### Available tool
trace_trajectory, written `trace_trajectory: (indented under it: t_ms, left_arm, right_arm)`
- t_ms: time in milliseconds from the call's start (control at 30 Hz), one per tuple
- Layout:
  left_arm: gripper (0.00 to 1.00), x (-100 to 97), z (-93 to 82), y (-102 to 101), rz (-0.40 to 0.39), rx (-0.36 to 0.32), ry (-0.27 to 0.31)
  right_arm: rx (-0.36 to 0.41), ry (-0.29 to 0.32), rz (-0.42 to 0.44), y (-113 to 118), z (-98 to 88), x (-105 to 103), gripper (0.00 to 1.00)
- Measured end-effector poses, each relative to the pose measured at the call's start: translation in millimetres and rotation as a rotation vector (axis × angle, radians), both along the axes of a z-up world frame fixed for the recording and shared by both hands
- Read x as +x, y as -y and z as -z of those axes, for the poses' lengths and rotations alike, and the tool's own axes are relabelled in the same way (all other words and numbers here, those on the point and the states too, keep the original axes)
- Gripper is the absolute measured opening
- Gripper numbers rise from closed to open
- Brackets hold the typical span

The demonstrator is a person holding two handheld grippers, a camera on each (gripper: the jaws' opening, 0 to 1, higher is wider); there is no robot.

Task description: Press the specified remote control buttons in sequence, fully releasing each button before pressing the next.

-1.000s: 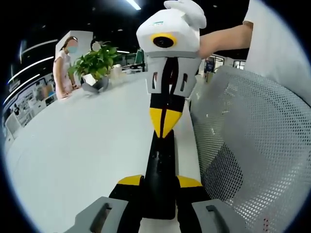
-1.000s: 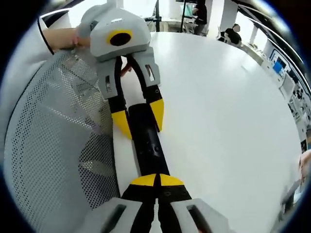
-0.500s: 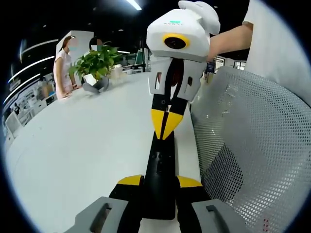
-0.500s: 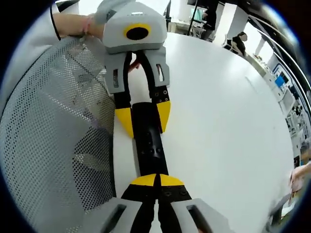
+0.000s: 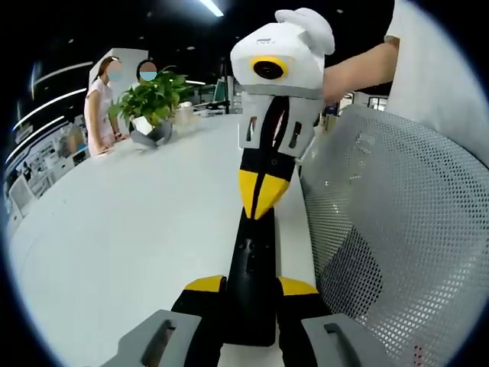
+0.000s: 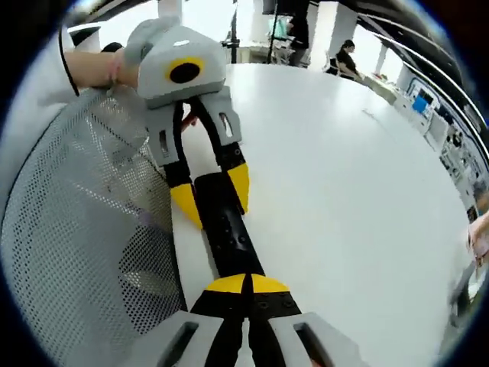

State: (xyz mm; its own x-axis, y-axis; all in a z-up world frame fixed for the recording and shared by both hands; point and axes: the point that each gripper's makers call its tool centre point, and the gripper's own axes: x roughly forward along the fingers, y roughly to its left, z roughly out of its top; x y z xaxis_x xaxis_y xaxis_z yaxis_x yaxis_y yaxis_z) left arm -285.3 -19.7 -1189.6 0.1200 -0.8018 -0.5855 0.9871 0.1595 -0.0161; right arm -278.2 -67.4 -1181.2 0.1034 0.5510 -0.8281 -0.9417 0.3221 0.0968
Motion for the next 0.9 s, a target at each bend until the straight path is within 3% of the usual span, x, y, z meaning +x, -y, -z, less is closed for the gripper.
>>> trace_trajectory:
  t_ms: [133, 233, 500, 667, 800, 900]
  left_arm:
    - [0.25, -0.2, 0.1, 0, -0.005, 0.001, 0.000]
    - [0.25, -0.2, 0.0, 0, -0.005, -0.002, 0.000]
    - [0.25, 0.0, -0.2, 0, -0.008, -0.004, -0.001]
    - [0.25, 0.2, -0.3, 0, -0.012, -0.006, -0.004]
    - [0.25, 0.3, -0.4, 0, -0.014, -0.005, -0.004]
    - [0.25, 0.4, -0.4, 0, -0.013, -0.006, -0.004]
  right_arm:
    - [0.036, -0.011, -0.022, -8, -1.5, -4, 0.00]
    - [-0.004, 0.019, -0.067, -13, 0.6, -6, 0.00]
    - [-0.058, 0.009, -0.018, -14, 2.0, -5, 0.00]
    - [-0.073, -0.021, 0.087, -13, 2.6, -3, 0.00]
    - [-0.026, -0.042, 0.317, -12, 1.9, 1, 0.00]
    - [-0.046, 0.014, 0.305, -13, 2.3, -1, 0.00]
